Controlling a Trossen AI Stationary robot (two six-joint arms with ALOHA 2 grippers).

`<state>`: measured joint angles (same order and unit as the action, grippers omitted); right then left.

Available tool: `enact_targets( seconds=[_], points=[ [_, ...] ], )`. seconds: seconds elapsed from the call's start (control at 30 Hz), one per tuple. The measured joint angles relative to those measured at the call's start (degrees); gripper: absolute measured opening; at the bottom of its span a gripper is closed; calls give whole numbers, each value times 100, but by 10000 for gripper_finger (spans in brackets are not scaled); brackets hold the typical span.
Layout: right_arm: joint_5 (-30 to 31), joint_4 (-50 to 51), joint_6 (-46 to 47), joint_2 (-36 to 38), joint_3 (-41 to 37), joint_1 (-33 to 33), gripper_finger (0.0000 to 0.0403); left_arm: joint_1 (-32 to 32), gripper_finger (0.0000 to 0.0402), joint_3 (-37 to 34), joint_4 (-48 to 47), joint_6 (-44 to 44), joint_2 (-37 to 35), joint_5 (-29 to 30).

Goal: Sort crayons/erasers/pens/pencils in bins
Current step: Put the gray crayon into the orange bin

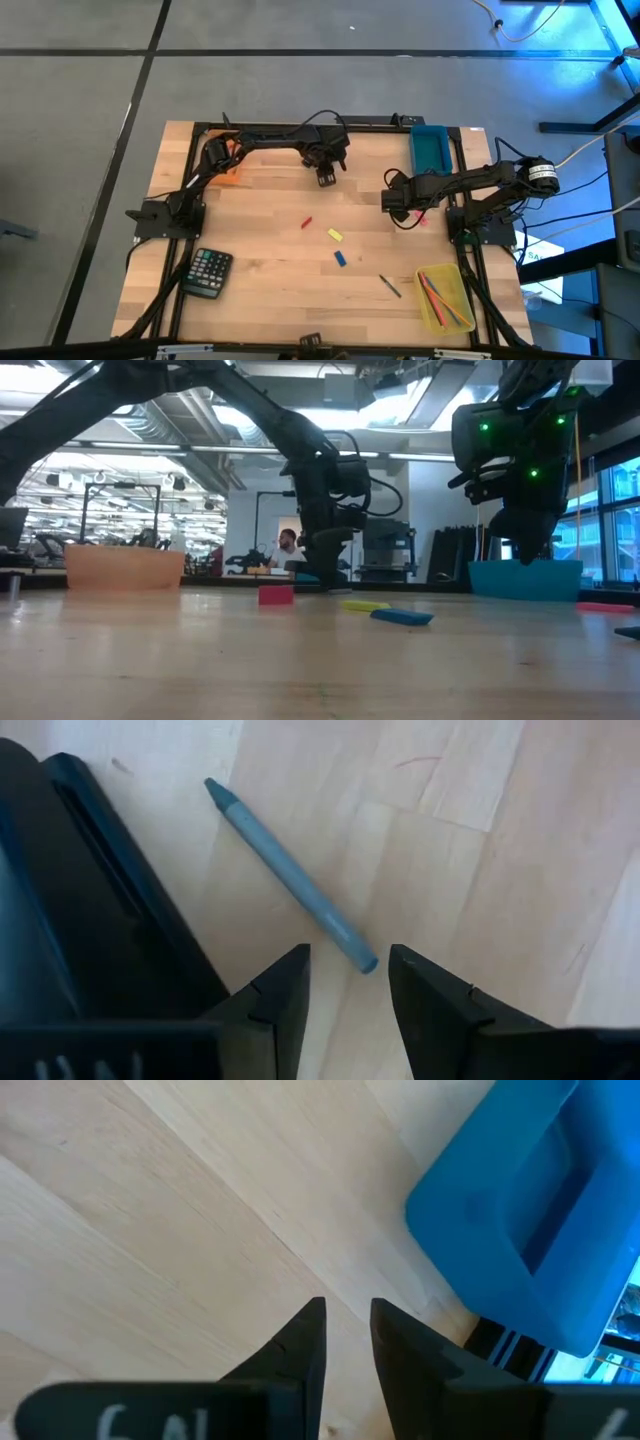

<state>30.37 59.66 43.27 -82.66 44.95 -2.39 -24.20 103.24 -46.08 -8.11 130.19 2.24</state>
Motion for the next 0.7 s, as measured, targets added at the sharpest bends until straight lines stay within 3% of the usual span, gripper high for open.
enact_targets(
  seconds=[0.57, 0.7],
  points=[
    [-71, -5, -136, -1, 0, 7, 85, 43, 127, 0, -59, -116, -24, 297],
    [-149, -9, -200, -1, 0, 7, 85, 47, 127, 99, 247, 659, -49, 278]
  ],
)
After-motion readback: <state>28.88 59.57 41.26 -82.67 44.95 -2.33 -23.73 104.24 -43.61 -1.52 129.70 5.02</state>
